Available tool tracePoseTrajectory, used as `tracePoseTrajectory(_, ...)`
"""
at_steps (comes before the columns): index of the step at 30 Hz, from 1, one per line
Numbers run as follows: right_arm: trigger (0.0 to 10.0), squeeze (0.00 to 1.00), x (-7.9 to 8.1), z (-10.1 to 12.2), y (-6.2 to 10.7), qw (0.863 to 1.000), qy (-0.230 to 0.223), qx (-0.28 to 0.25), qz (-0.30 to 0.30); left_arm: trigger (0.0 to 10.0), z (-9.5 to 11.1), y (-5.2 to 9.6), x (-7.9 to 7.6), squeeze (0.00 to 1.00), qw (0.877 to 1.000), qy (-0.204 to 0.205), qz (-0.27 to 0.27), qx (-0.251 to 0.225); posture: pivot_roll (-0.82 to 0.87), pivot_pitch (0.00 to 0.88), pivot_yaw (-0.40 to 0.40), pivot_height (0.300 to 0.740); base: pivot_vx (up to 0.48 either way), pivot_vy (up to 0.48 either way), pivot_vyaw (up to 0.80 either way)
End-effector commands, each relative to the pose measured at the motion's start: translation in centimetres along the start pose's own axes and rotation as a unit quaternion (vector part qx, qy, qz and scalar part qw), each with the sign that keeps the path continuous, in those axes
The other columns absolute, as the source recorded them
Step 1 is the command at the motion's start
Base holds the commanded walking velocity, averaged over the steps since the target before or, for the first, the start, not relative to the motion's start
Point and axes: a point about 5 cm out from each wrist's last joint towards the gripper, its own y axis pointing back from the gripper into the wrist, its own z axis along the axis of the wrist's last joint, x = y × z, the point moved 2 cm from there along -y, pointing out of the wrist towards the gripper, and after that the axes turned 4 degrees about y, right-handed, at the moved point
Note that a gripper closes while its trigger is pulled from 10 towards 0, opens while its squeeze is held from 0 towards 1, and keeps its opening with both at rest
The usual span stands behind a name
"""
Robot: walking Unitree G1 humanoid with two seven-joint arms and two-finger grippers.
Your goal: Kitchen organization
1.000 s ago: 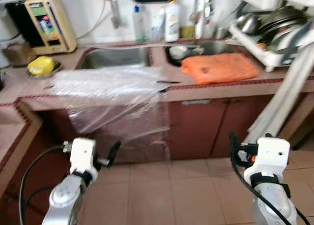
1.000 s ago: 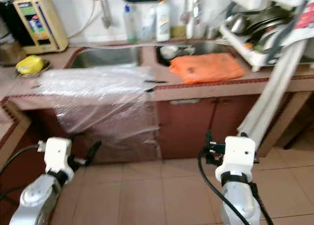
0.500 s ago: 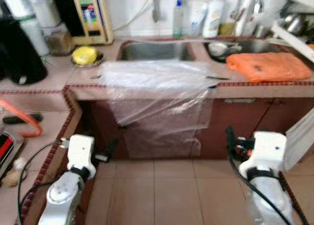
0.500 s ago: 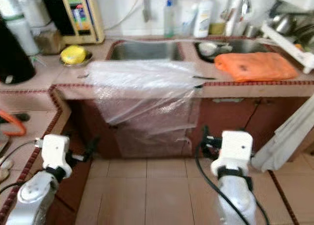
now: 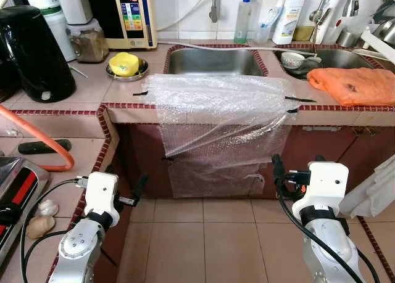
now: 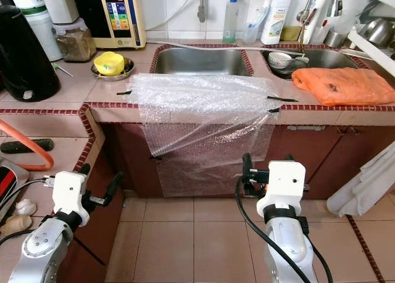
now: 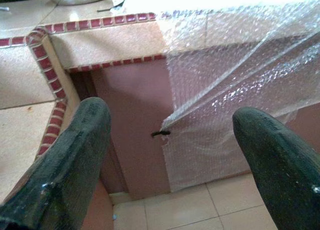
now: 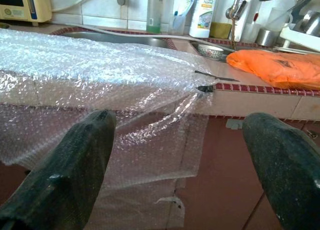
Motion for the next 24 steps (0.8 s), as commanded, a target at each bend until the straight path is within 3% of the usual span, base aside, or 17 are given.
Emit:
tracePoseTrajectory(1, 10.0, 0.00, -0.4, -0.1, -0.1, 1.000, 0.004, 0.001, -0.008, 10.0, 0.8, -0.3, -0.3, 0.00, 1.000, -0.007, -0.003, -0.010, 0.00, 0.000, 0.026, 0.740, 0.000, -0.469, 0.00)
tracePoseTrajectory(14, 10.0, 0.00, 1.2, 0.8, 0.2, 0.999, 0.018, -0.023, 0.036, 10.0, 2.6, -0.1, -1.4, 0.00, 1.000, -0.011, -0.002, -0.020, 0.00, 0.006, 0.024, 0.740, 0.000, -0.479, 0.00)
tracePoseTrajectory(20, 10.0, 0.00, 1.4, 1.0, 0.3, 0.998, 0.023, -0.033, 0.051, 10.0, 3.1, 0.1, -1.3, 0.00, 1.000, -0.002, 0.013, -0.025, 0.00, 0.016, 0.019, 0.740, 0.000, 0.000, 0.00)
tracePoseTrajectory(24, 10.0, 0.00, 1.7, 1.3, 0.3, 0.997, 0.033, -0.041, 0.060, 10.0, 3.5, 0.2, -1.5, 0.00, 0.999, 0.001, 0.016, -0.028, 0.00, 0.015, 0.018, 0.740, 0.000, 0.000, 0.80)
